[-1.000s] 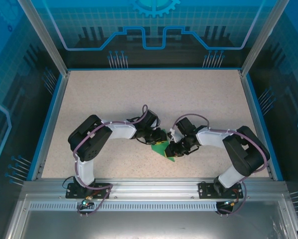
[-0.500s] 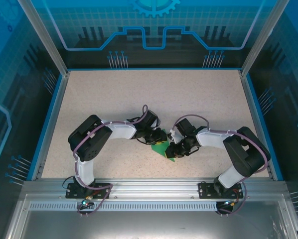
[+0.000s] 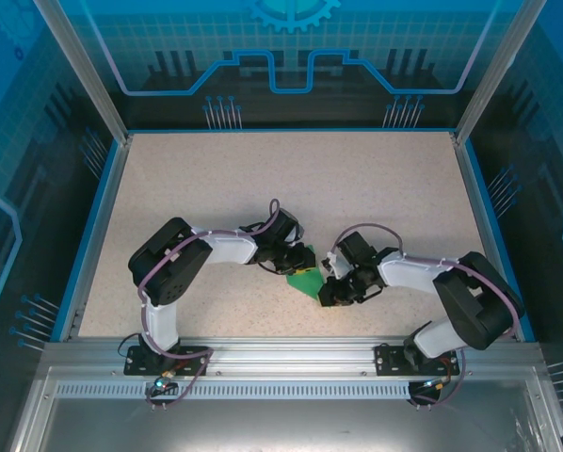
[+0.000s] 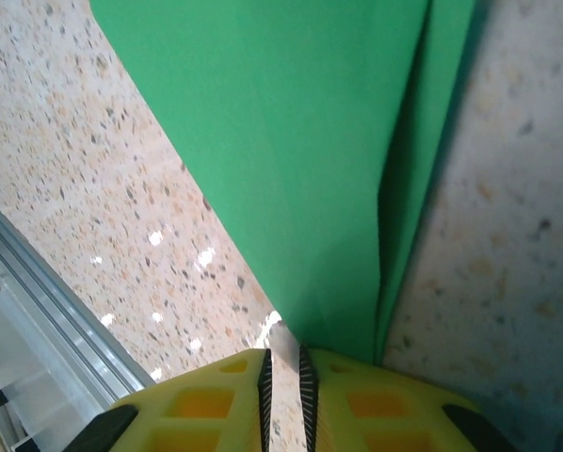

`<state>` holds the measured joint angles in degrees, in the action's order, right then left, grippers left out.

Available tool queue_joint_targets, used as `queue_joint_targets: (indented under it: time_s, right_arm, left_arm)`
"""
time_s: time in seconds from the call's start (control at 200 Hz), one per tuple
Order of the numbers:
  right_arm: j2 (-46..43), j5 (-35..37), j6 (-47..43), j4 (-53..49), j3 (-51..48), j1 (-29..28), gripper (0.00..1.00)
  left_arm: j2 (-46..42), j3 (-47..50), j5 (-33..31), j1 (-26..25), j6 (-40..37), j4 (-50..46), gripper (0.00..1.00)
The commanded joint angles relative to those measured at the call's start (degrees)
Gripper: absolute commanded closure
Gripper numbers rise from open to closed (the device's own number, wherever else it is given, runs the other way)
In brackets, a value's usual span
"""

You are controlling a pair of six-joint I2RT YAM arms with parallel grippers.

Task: Fold a paper plane with a square sheet of paper (fold left side to right side)
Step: Fourth fold the wing at the center of the table.

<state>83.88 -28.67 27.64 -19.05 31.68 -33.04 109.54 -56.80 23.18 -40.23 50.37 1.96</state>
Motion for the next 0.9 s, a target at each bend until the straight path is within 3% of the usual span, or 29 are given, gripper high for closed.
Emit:
queue_joint_targets:
  time_s: [0.0,0.14,0.38,0.545,0.895]
  right_arm:
    - [-0.8,1.7,2.0,-10.8,-3.9,-1.4,0.81]
    - [-3.8,1.2,1.8,-12.6,-3.5,-1.3,0.82]
    - [-16.7,0.4,2.3,-12.1,1.7,0.6,0.85]
    - [-7.9,0.2,3.5,-6.3,5.4,1.2,0.95]
    - [4.5,5.7,3.1,-5.1,8.3,0.4,0.97]
  left_arm:
    - [1.1,2.9,-3.7,1.0,-2.1,-5.5,0.74]
    - [0.9,2.8,-3.5,1.0,-2.1,-5.4,0.74]
    - [0.7,2.7,-3.2,1.0,-1.9,-4.9,0.74]
    - [0.6,2.9,-2.9,0.9,-1.8,-4.4,0.74]
    - [0.2,2.7,-2.1,0.9,-1.7,-3.6,0.73]
